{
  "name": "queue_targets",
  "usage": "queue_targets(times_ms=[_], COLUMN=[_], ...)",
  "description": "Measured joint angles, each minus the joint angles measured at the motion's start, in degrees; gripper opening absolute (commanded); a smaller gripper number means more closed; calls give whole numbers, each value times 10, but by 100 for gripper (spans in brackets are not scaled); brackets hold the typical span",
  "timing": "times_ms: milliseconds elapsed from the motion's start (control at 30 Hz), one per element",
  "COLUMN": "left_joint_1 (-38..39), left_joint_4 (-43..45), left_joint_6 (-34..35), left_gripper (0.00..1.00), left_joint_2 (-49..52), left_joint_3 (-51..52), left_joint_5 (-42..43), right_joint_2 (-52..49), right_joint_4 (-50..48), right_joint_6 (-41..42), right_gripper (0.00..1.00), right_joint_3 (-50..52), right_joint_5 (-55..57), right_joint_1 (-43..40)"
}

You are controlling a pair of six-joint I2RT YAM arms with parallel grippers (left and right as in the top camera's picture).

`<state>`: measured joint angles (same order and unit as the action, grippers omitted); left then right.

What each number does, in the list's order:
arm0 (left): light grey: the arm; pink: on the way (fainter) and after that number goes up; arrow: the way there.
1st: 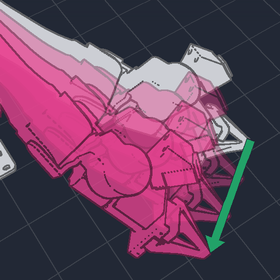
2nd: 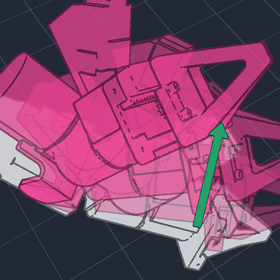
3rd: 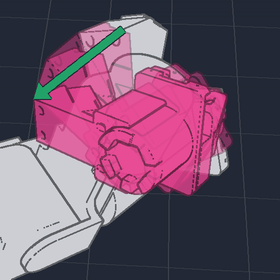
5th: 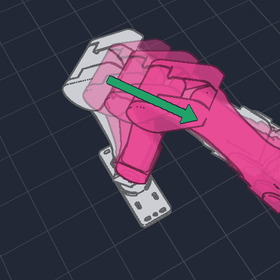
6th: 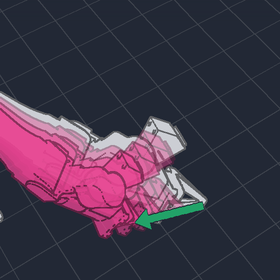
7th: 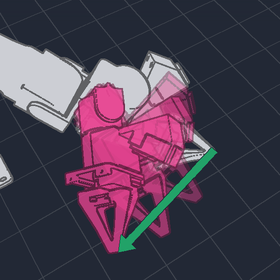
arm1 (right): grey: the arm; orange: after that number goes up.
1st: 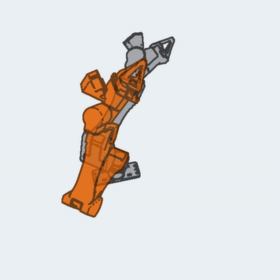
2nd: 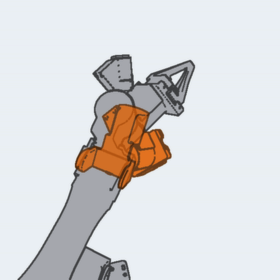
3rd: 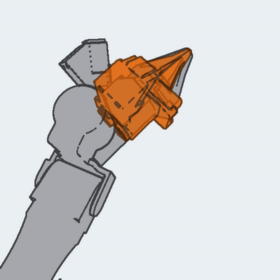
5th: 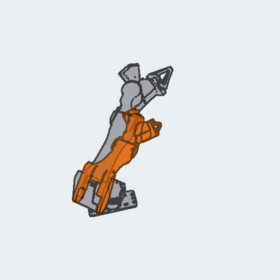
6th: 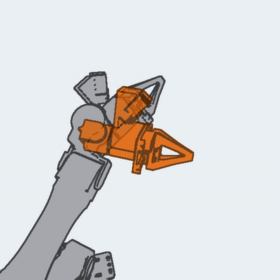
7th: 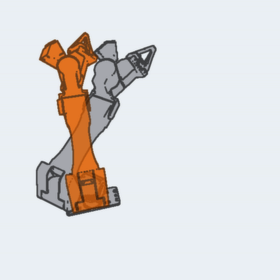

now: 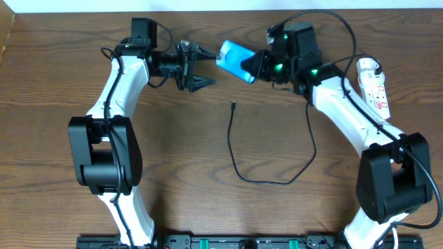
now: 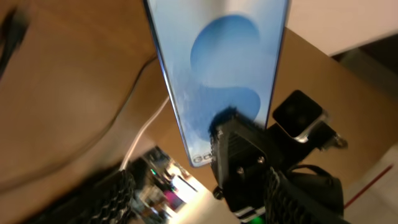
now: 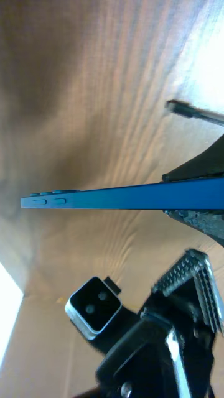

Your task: Plug charger to phone and switch on socket

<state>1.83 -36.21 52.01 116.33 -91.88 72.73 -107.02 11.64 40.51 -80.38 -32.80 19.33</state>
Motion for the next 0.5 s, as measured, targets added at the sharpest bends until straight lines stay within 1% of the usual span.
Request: queue_targets(times_ms=[200, 333, 400, 500], left_joint_1=[0, 0, 0, 0], left_joint_4=[124, 222, 296, 360], left_joint_6=[-3, 35, 59, 98], left_gripper=[69, 68, 69, 68], left_joint_2=[0, 0, 0, -1], left_joint_3=[0, 0, 0, -1], left_joint_5=[-5, -7, -9, -13], right_joint_2=[0, 0, 0, 0], right_joint_4=[-83, -160, -198, -215], right_joint_6=[111, 218, 273, 331], right_gripper=[1, 1, 1, 1], right_joint_3=[0, 1, 1, 1], right_joint_5=[-15, -21, -23, -25], right_joint_1=[-21, -23, -20, -11])
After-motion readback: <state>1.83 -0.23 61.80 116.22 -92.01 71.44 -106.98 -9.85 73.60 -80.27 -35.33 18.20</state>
